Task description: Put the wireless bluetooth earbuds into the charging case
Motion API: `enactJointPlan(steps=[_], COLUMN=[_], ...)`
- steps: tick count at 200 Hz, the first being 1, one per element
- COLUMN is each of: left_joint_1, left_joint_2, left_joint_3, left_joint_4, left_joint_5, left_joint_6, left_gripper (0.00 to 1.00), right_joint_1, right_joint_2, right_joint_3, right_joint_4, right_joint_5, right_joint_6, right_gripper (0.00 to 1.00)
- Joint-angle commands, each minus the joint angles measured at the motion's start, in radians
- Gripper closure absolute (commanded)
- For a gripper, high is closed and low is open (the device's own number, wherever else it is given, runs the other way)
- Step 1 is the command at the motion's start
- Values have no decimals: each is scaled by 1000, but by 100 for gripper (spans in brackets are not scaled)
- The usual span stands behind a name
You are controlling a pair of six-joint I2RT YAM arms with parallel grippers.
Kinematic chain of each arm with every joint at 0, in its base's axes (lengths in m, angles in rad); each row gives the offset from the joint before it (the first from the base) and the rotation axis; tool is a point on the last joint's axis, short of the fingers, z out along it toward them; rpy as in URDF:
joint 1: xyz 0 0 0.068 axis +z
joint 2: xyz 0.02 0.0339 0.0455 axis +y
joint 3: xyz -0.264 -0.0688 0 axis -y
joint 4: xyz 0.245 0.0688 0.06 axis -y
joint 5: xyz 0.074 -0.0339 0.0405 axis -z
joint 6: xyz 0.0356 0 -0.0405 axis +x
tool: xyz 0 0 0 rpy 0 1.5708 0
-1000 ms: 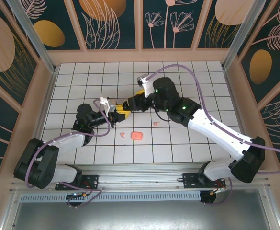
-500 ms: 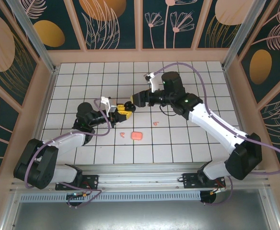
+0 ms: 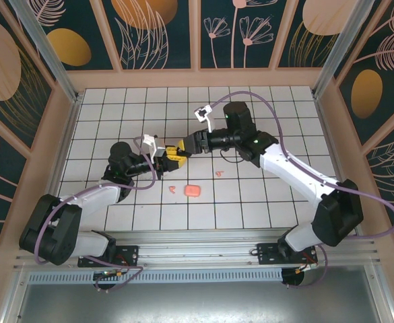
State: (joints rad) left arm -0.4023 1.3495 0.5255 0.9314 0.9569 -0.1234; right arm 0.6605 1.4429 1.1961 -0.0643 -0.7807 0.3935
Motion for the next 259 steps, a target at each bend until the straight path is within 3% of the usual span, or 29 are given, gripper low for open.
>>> enactJointPlan(steps=[1,33,55,78,95,116,140,182,231,259], left_joint_1=[-6,-6,-15,-67,-106,-132,-171,-244,-336,-374], left_joint_2=[26,38,62,109,165,237,307,467,696,808], left_joint_3=[43,49,92,180,261,329,397,564,807,948], left_joint_4=[-39,-45,-124,-264,-347,-334,-364,-507,-599,-684], left_joint_5=[-7,-21,-64,-139,-201,-228,-287,-385,-392,-392], left_joint_6=[11,-6,-39,-63,-183,-421,-586,-722,-844,-854], left_gripper=[90,90,90,91,91,92,92,92,91,90], right_joint_1=[-4,-26,-78,-177,-245,-291,-326,-408,-489,-541], right_joint_2=[-80,-136,-166,-172,-185,-226,-286,-432,-653,-678], right_joint_3=[-44,-115,-124,-152,-218,-320,-402,-517,-623,-610], right_joint_4=[112,139,17,-111,-141,-84,-69,-98,-120,-180], right_joint_5=[-54,-4,246,501,612,633,663,677,648,632], right_joint_6=[49,82,126,242,358,424,465,482,521,482], right_gripper=[50,52,45,45,45,45,44,44,44,44])
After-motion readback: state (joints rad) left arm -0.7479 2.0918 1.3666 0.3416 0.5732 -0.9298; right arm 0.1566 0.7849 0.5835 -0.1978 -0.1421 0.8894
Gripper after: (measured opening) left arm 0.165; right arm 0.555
